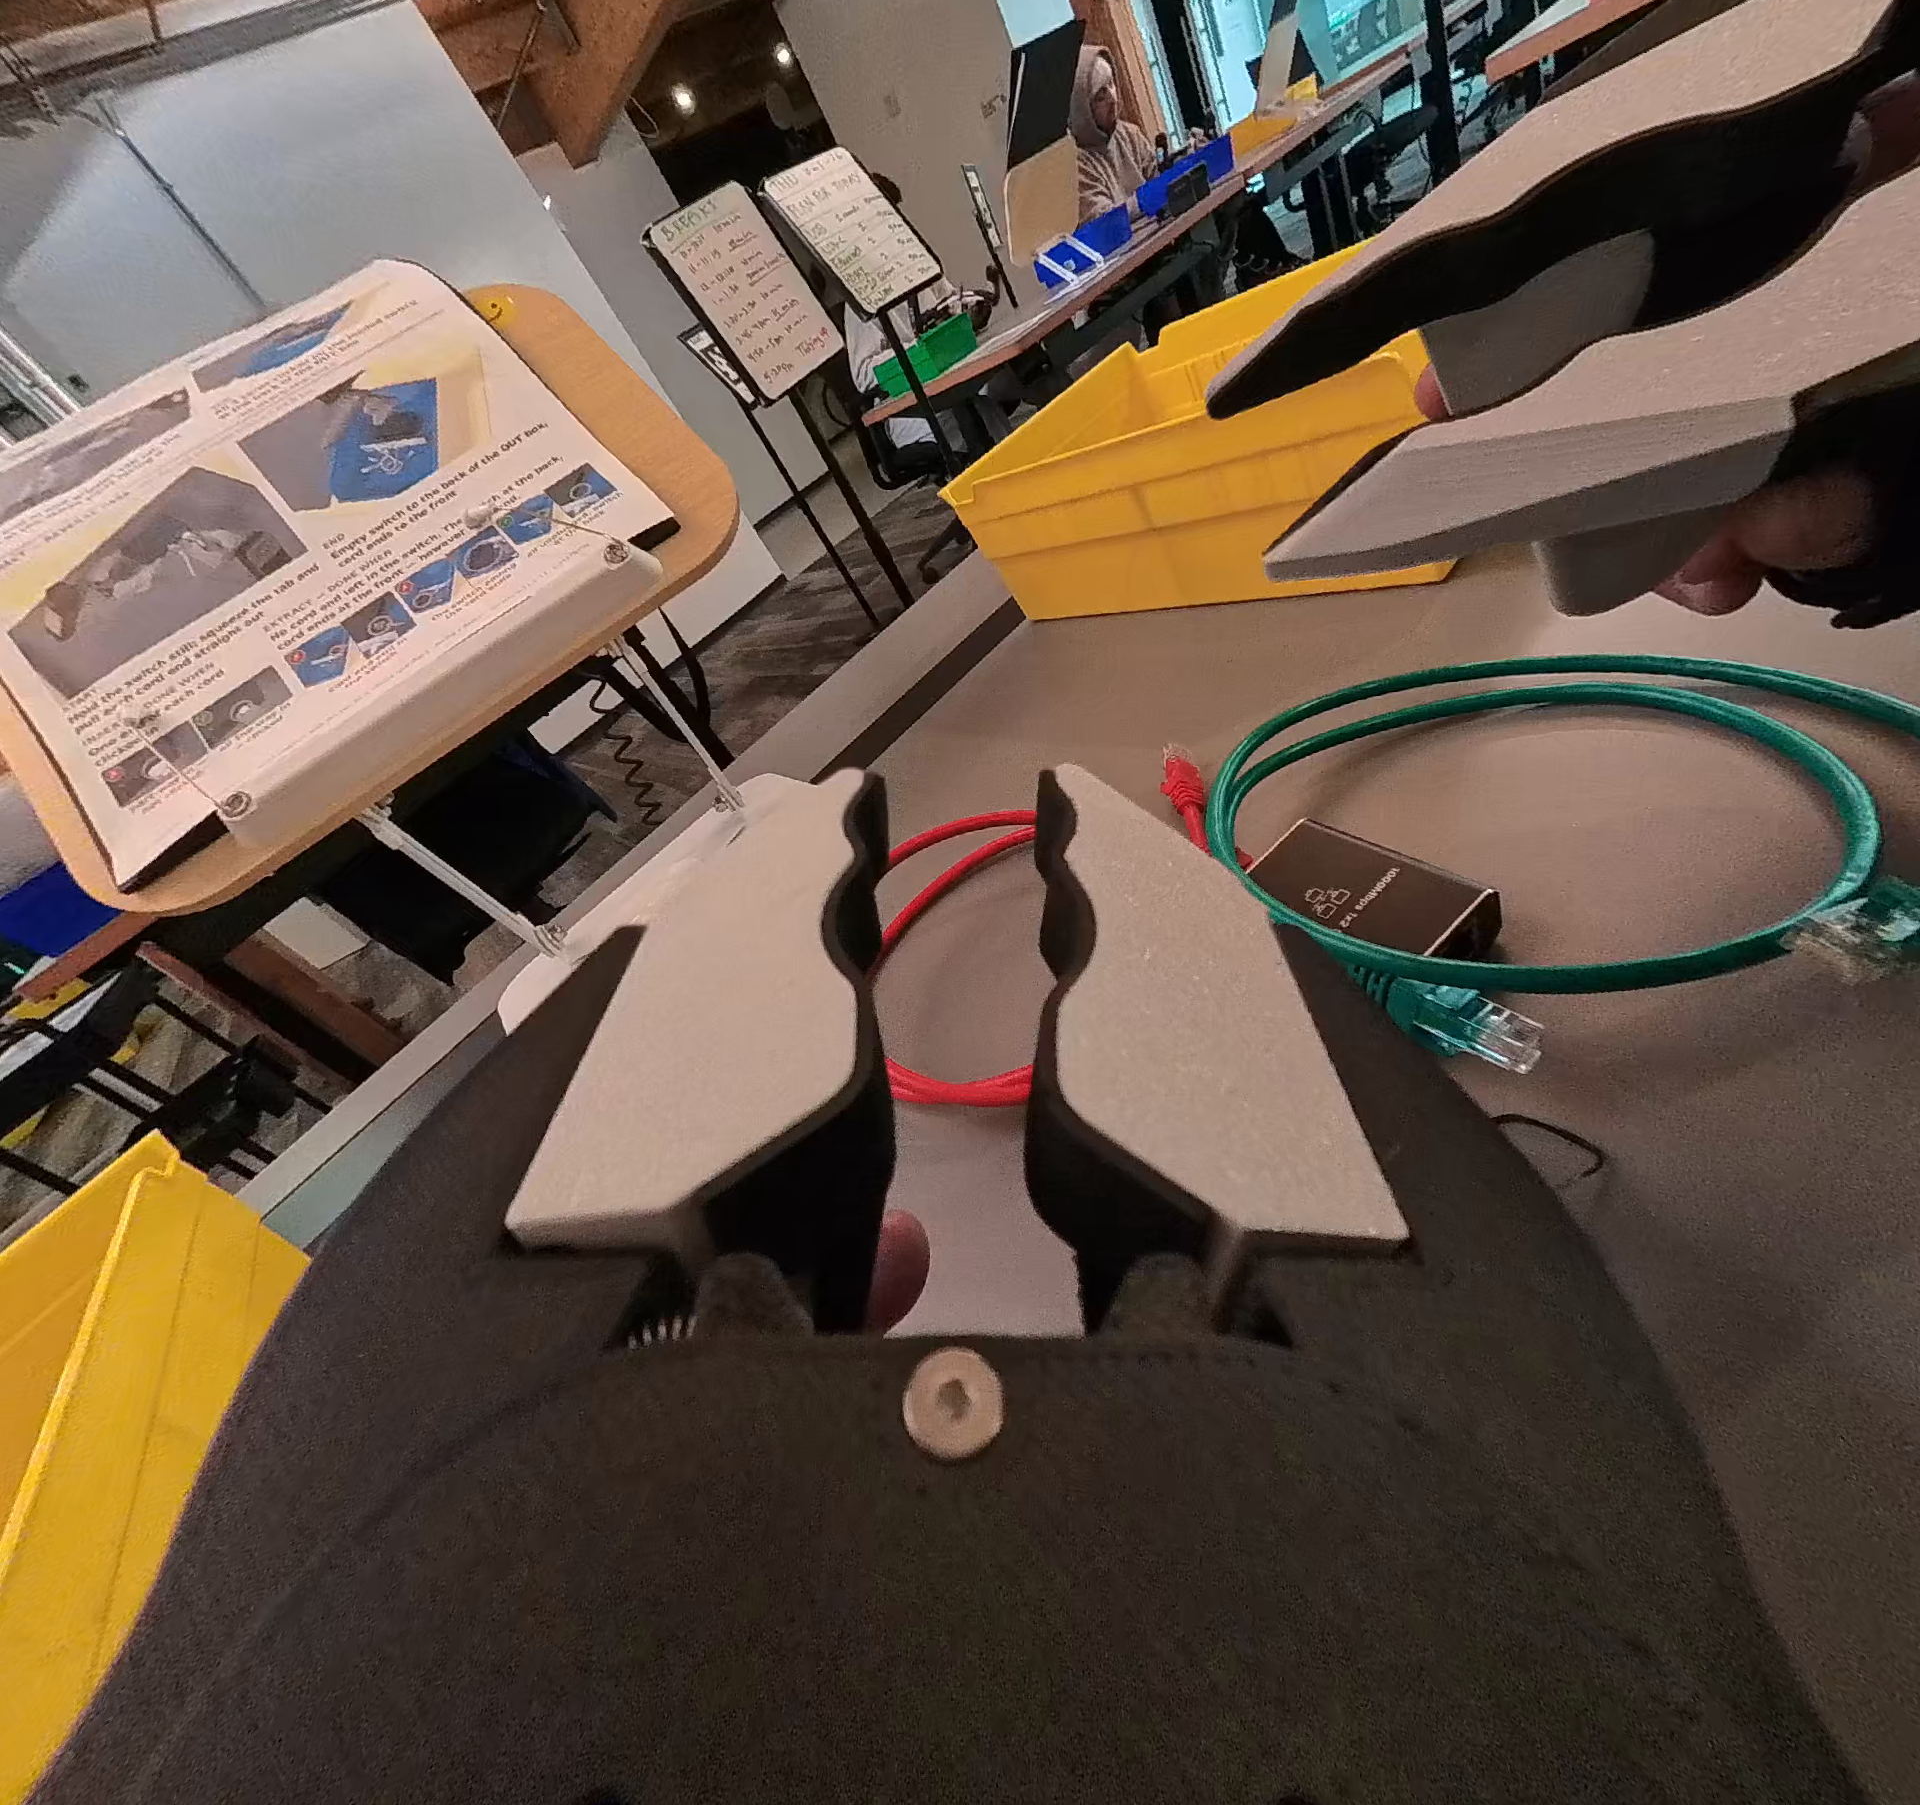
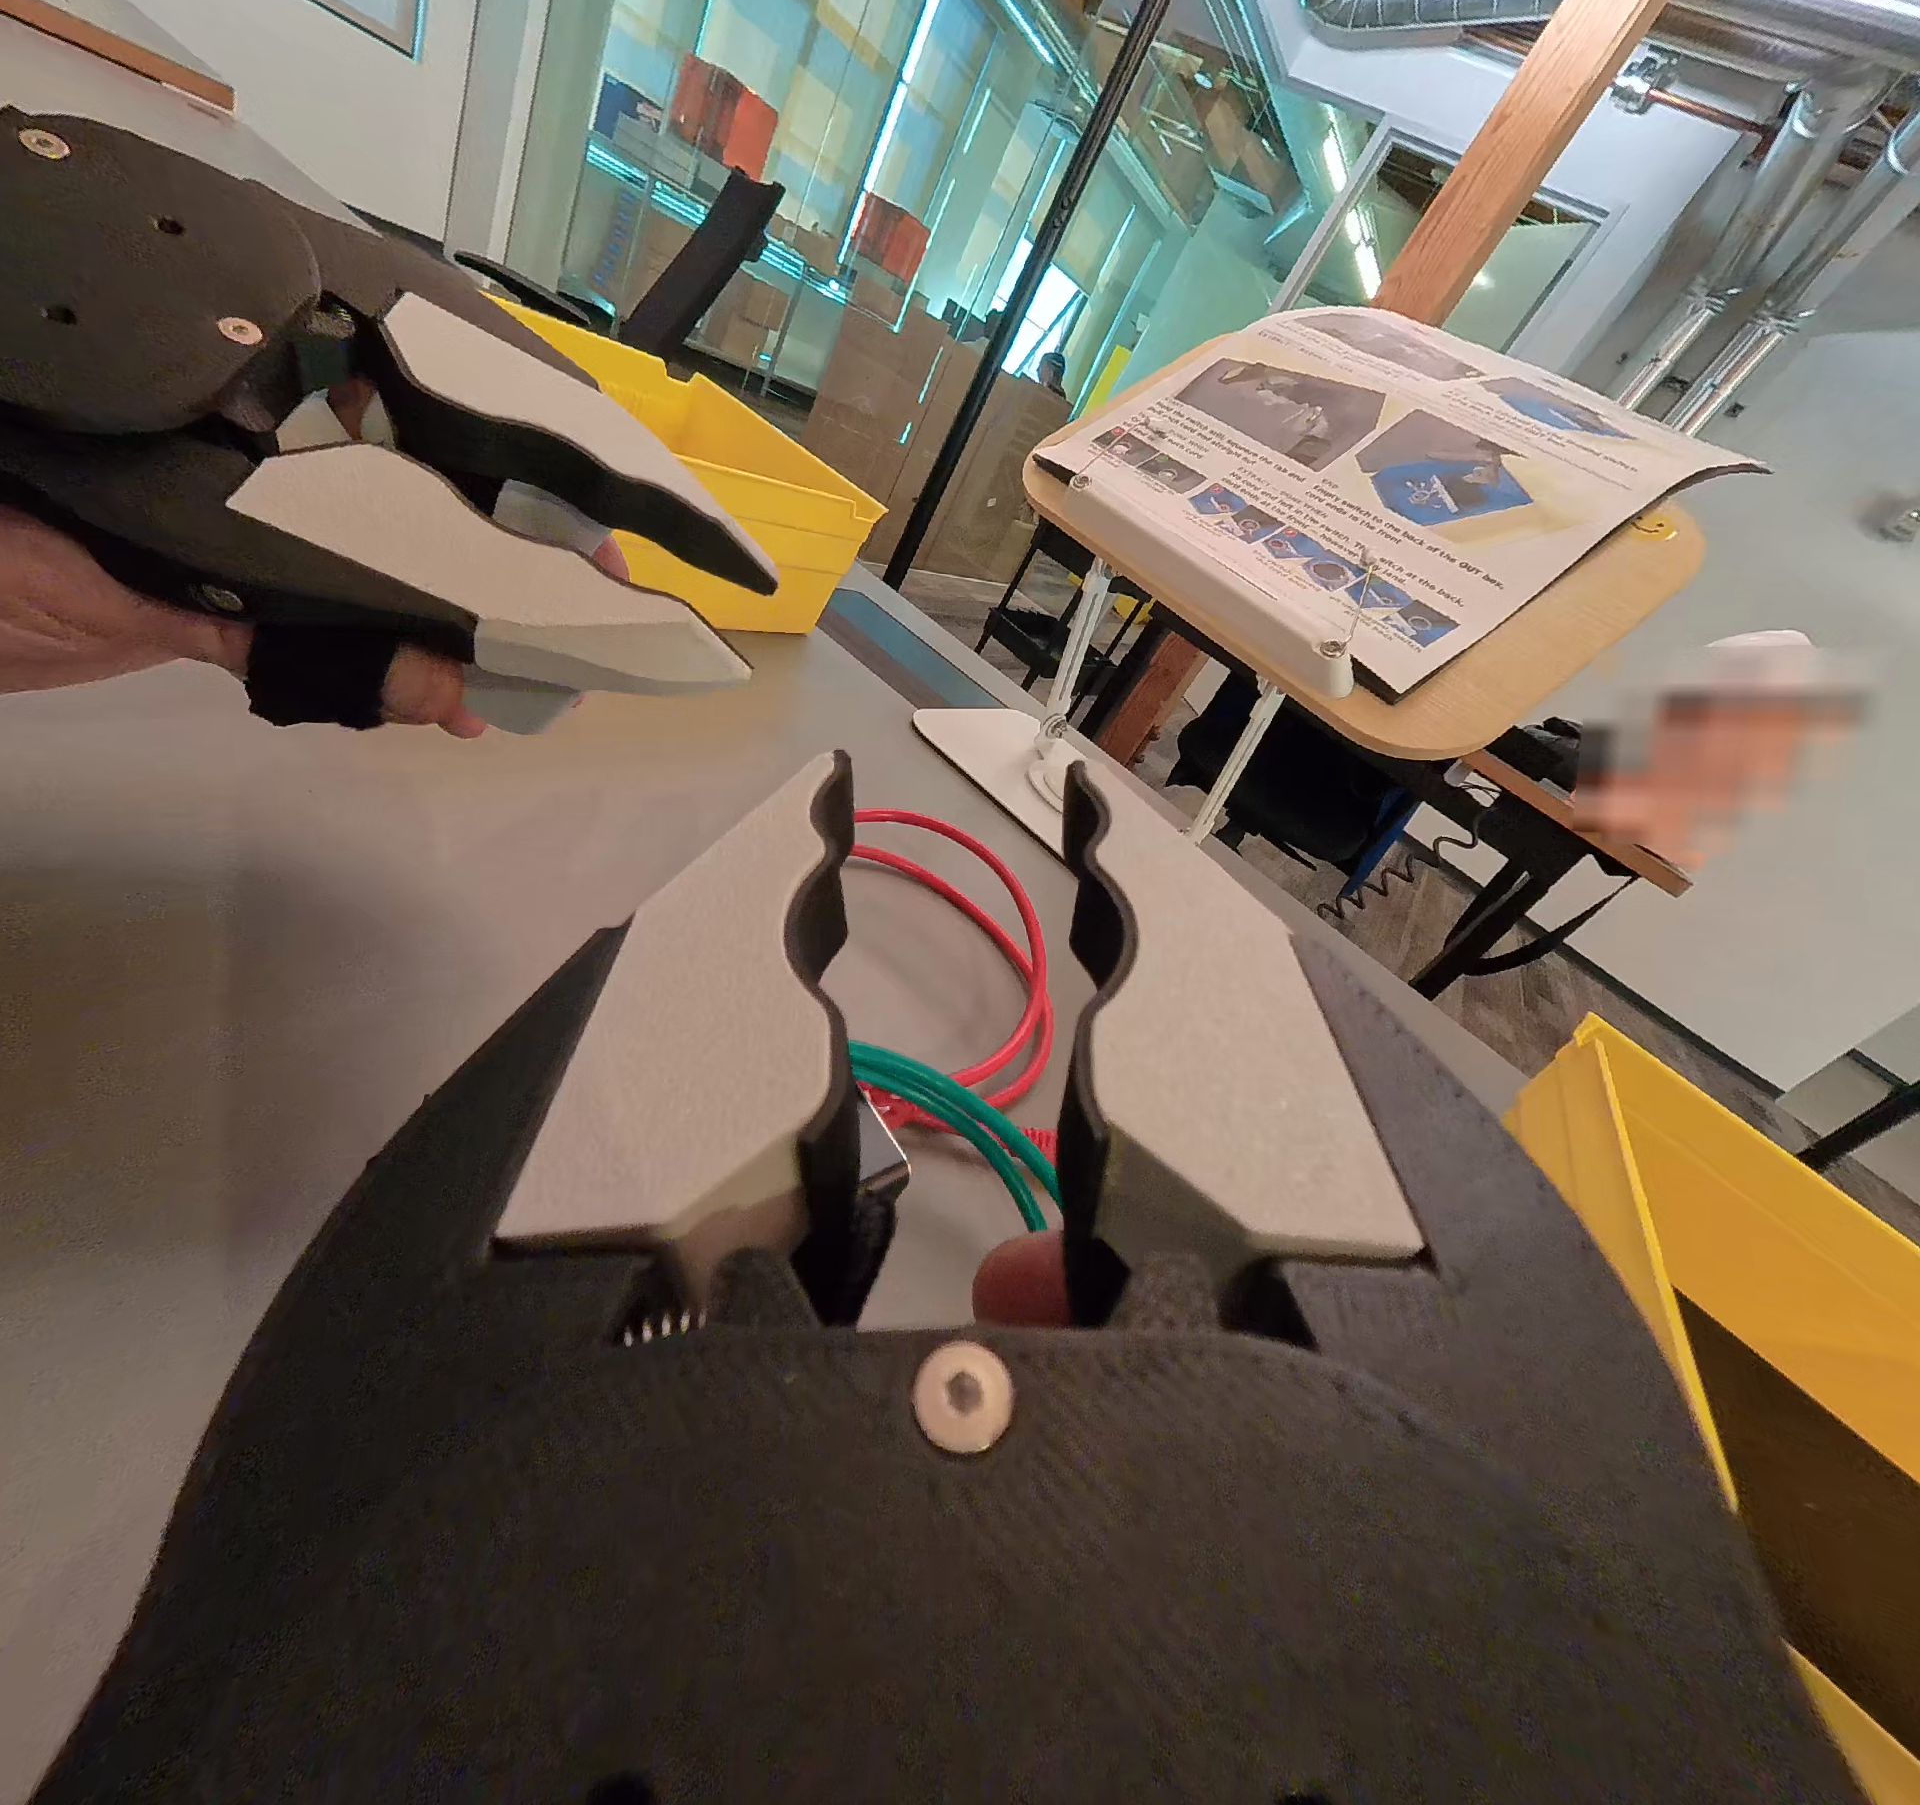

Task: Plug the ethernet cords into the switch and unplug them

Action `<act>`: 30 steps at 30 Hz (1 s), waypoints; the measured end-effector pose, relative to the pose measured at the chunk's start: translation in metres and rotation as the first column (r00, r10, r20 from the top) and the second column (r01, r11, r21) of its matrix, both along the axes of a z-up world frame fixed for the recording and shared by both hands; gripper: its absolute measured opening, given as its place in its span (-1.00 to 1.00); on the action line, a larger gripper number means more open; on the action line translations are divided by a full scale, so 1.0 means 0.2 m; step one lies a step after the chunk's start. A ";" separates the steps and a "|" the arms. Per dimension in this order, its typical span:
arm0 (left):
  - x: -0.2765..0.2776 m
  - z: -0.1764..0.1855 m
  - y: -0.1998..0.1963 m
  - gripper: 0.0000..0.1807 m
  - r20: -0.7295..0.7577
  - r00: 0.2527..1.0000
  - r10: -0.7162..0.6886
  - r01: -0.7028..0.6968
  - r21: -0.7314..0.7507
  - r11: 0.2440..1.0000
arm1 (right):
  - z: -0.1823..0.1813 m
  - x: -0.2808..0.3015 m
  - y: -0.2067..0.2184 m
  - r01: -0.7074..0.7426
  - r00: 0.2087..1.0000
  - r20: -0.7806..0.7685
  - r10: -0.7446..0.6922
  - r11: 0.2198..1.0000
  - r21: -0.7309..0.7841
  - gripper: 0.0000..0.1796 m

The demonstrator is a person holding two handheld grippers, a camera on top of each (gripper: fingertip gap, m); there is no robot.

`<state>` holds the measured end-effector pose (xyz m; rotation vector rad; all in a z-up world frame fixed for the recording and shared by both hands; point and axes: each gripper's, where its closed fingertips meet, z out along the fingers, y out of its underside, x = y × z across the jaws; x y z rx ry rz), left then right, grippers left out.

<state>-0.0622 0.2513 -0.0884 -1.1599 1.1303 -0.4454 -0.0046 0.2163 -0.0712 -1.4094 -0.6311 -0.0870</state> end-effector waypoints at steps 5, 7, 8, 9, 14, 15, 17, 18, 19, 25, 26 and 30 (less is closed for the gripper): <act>0.00 0.02 -0.02 -0.96 0.006 0.999 -0.035 0.035 -0.011 0.999 | -0.02 -0.01 0.00 -0.009 1.000 0.005 0.009 1.000 -0.013 -0.57; 0.00 0.01 -0.02 -0.92 0.006 0.999 -0.032 0.033 -0.036 0.999 | -0.02 -0.01 0.00 -0.011 1.000 0.007 0.011 1.000 -0.014 -0.57; 0.00 0.01 -0.01 -0.91 0.005 1.000 -0.031 0.031 -0.036 0.999 | -0.02 -0.01 0.00 -0.011 1.000 0.007 0.011 1.000 -0.015 -0.57; -0.01 0.01 -0.01 -0.90 0.012 0.999 -0.029 0.030 -0.029 0.999 | -0.02 -0.01 0.00 -0.011 1.000 0.007 0.011 1.000 -0.015 -0.57; 0.00 0.02 -0.02 -0.67 0.072 0.996 -0.051 0.056 -0.077 0.995 | -0.02 -0.01 0.00 -0.013 1.000 0.009 0.013 1.000 -0.018 -0.57; 0.00 0.02 -0.02 -0.63 0.074 0.996 -0.052 0.058 -0.077 0.995 | -0.02 -0.02 0.00 -0.013 1.000 0.010 0.014 1.000 -0.018 -0.57; 0.00 0.03 -0.02 -0.59 0.078 0.995 -0.054 0.060 -0.078 0.995 | -0.02 -0.02 0.00 -0.016 1.000 0.010 0.016 1.000 -0.021 -0.58; 0.00 0.02 -0.03 -0.71 0.078 0.995 -0.063 0.069 -0.078 0.995 | -0.03 -0.02 0.00 -0.017 1.000 0.011 0.018 1.000 -0.022 -0.58; 0.00 0.02 -0.04 -0.89 0.069 0.994 -0.088 0.093 -0.076 0.993 | -0.03 -0.02 0.00 -0.018 1.000 0.013 0.019 1.000 -0.023 -0.58; 0.02 0.01 -0.07 -0.69 0.113 0.984 -0.134 0.152 -0.169 0.974 | -0.05 -0.04 0.00 -0.049 0.999 -0.005 0.049 0.997 -0.053 -0.48; 0.02 0.03 -0.07 -0.57 0.159 0.976 -0.150 0.183 -0.212 0.960 | -0.05 -0.05 0.00 -0.053 0.999 -0.008 0.053 0.997 -0.062 -0.45; 0.03 0.13 -0.18 -0.20 0.463 0.831 -0.309 0.524 -0.463 0.715 | -0.10 -0.06 0.02 -0.083 0.996 -0.033 0.079 0.987 -0.138 -0.15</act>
